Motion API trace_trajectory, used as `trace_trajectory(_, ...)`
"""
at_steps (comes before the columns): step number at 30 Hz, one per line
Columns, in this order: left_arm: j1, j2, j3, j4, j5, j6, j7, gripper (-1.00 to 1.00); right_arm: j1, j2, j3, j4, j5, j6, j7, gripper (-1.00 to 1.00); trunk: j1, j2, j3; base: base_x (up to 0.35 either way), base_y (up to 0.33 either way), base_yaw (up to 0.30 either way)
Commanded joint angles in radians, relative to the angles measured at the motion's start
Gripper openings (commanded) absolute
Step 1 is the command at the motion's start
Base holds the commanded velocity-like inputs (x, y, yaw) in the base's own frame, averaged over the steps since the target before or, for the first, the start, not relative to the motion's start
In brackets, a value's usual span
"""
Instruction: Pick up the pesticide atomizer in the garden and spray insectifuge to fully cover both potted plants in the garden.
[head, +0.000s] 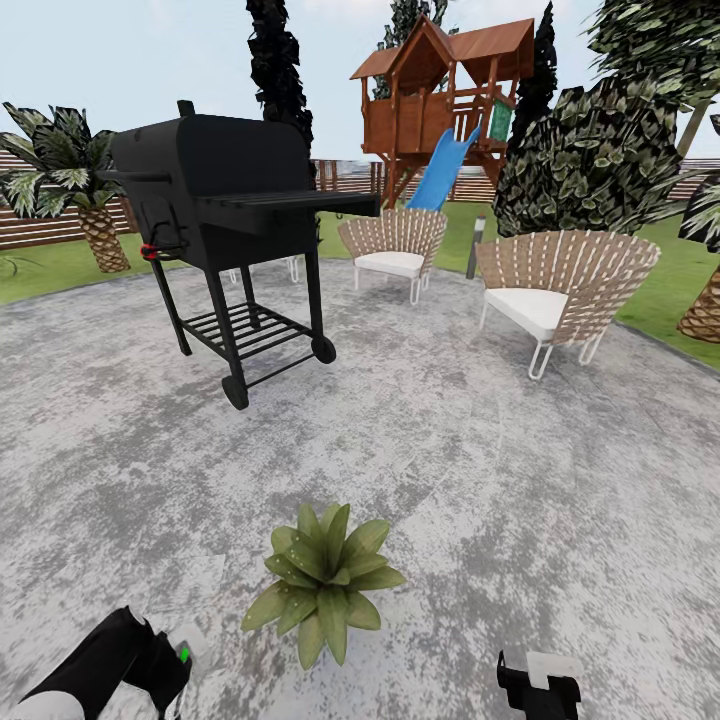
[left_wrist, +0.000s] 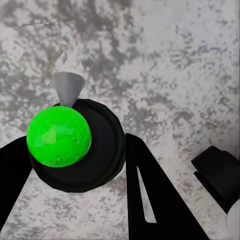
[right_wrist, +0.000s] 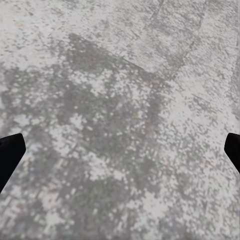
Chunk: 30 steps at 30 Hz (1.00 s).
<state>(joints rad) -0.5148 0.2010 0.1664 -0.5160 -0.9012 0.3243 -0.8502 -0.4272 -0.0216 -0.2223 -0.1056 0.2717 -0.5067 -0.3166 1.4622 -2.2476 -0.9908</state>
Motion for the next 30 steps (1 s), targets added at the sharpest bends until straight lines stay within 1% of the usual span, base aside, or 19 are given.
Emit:
trace_trajectory(1, -0.006, -0.004, 0.008, -0.005, 0.000, 0.011, -0.008, -1.00, -0.001, 0.000, -0.006, 0.001, 0.011, -0.003, -0.004, 1.00, 0.000, 0.000, -0.001, 0.000, 0.000, 0.000)
trace_trajectory(3, -0.009, -0.010, 0.009, -0.014, 0.001, 0.013, -0.008, -1.00, -0.001, 0.000, -0.006, 0.001, 0.011, -0.003, -0.004, 1.00, 0.000, 0.000, -0.001, 0.000, 0.000, 0.000)
trace_trajectory(6, -0.003, -0.010, 0.006, -0.013, -0.002, 0.013, -0.009, -1.00, -0.001, 0.000, -0.006, 0.001, 0.011, -0.003, -0.004, 1.00, 0.000, 0.000, -0.001, 0.000, 0.000, 0.000)
trace_trajectory(9, 0.004, -0.001, 0.003, -0.007, -0.009, 0.003, -0.007, -1.00, -0.001, 0.000, -0.006, 0.001, 0.011, -0.003, -0.004, 1.00, 0.000, 0.000, -0.001, 0.000, 0.000, 0.000)
trace_trajectory(15, 0.010, 0.017, 0.009, -0.006, -0.011, -0.003, -0.003, -1.00, -0.001, 0.000, -0.006, 0.001, 0.011, -0.003, -0.003, 1.00, 0.000, 0.000, -0.001, 0.000, 0.000, 0.000)
trace_trajectory(19, 0.007, 0.010, 0.013, -0.017, -0.005, 0.007, 0.004, -1.00, -0.001, 0.000, -0.006, 0.001, 0.011, -0.003, -0.003, 1.00, 0.000, 0.000, -0.001, 0.000, 0.000, 0.000)
trace_trajectory(20, 0.005, 0.007, 0.013, -0.018, -0.003, 0.008, 0.016, -1.00, -0.001, 0.000, -0.006, 0.001, 0.011, -0.003, -0.002, 1.00, 0.000, 0.000, -0.001, 0.000, 0.000, 0.000)
trace_trajectory(22, 0.004, 0.004, 0.016, -0.015, 0.000, 0.010, 0.076, -1.00, -0.001, 0.000, -0.006, 0.001, 0.011, -0.003, -0.002, 1.00, 0.000, 0.000, -0.001, 0.000, 0.000, 0.000)
trace_trajectory(23, 0.004, 0.004, 0.017, -0.011, 0.000, 0.010, 0.088, -1.00, -0.001, 0.000, -0.006, 0.001, 0.011, -0.003, -0.002, 1.00, 0.000, 0.000, -0.001, 0.000, 0.000, 0.000)
trace_trajectory(26, 0.006, 0.008, 0.013, -0.002, 0.003, 0.003, 0.107, -1.00, -0.001, 0.000, -0.006, 0.001, 0.011, -0.003, -0.002, 1.00, 0.000, 0.000, -0.001, 0.000, 0.000, 0.000)
trace_trajectory(30, 0.009, 0.015, 0.012, 0.032, 0.003, -0.005, 0.110, -1.00, -0.001, 0.000, -0.006, 0.001, 0.011, -0.003, -0.002, 1.00, 0.000, 0.000, -0.001, 0.000, 0.000, 0.000)
